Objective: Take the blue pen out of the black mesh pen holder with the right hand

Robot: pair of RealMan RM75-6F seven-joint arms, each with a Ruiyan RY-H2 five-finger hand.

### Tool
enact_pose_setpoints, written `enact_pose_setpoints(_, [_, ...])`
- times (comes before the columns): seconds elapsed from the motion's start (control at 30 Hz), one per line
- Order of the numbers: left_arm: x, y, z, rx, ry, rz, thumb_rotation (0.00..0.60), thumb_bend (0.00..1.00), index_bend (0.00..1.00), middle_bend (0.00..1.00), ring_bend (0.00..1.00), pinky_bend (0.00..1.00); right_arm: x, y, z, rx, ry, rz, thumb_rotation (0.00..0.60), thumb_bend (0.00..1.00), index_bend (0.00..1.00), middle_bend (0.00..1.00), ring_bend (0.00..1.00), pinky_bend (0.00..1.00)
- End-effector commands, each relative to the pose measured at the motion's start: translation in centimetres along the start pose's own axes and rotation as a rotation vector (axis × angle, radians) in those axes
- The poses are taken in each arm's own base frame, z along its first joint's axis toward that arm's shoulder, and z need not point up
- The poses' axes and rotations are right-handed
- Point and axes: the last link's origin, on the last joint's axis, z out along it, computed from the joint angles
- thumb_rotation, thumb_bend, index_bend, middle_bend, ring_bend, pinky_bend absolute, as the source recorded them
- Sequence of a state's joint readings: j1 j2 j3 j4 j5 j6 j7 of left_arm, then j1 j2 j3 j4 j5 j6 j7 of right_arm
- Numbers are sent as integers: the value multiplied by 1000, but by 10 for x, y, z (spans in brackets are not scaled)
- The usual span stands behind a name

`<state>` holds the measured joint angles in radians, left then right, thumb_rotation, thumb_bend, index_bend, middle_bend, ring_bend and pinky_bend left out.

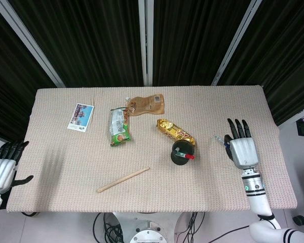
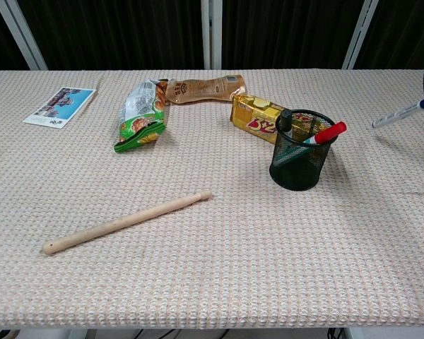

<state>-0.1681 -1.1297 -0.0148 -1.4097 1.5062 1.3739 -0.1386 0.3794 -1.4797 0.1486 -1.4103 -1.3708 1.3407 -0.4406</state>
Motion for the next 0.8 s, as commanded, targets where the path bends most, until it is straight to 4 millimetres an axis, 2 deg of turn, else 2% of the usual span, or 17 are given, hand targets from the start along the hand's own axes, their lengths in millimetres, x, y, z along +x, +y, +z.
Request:
enact_pose_setpoints(0.03, [0, -1, 0, 5, -2, -1, 600, 107, 42, 0, 0, 0, -6, -5, -5, 41, -87, 27, 600, 202, 224, 1, 0, 0])
enact_pose_setpoints(0.1, [-1, -2, 0, 7, -3, -2, 600, 107, 42, 0, 0, 0, -3, -6, -7, 61, -101, 51, 600, 154, 34, 0, 0, 0])
enact_pose_setpoints(0.13, [-1, -2, 0, 7, -3, -3, 600, 107, 42, 0, 0, 0, 0, -7, -10, 73, -107, 66, 600, 132, 8, 0, 0, 0])
enact_pose_setpoints(0.2, [-1, -2, 0, 4, -2, -4, 600, 107, 42, 0, 0, 0, 6, -7, -15, 91, -112, 89, 600, 55, 0, 0, 0, 0])
enact_pose_setpoints(0.4, [1, 1, 0, -12, 13, -4, 600, 107, 42, 0, 0, 0, 32, 8, -45, 93, -65, 133, 600, 22, 0, 0, 0, 0])
enact_pose_setpoints(0.6, [5, 3, 0, -20, 34, 5, 600, 107, 42, 0, 0, 0, 47, 59, -80, -87, 37, 117, 600, 26, 0, 0, 0, 0])
enact_pose_setpoints(0.73, [8, 1, 0, -13, 46, 9, 600, 107, 42, 0, 0, 0, 43, 85, -103, -203, 41, 157, 600, 28, 0, 0, 0, 0])
enact_pose_setpoints(0.8, [8, 0, 0, -10, 44, 12, 600, 107, 42, 0, 0, 0, 38, 93, -108, -237, 39, 149, 600, 28, 0, 0, 0, 0])
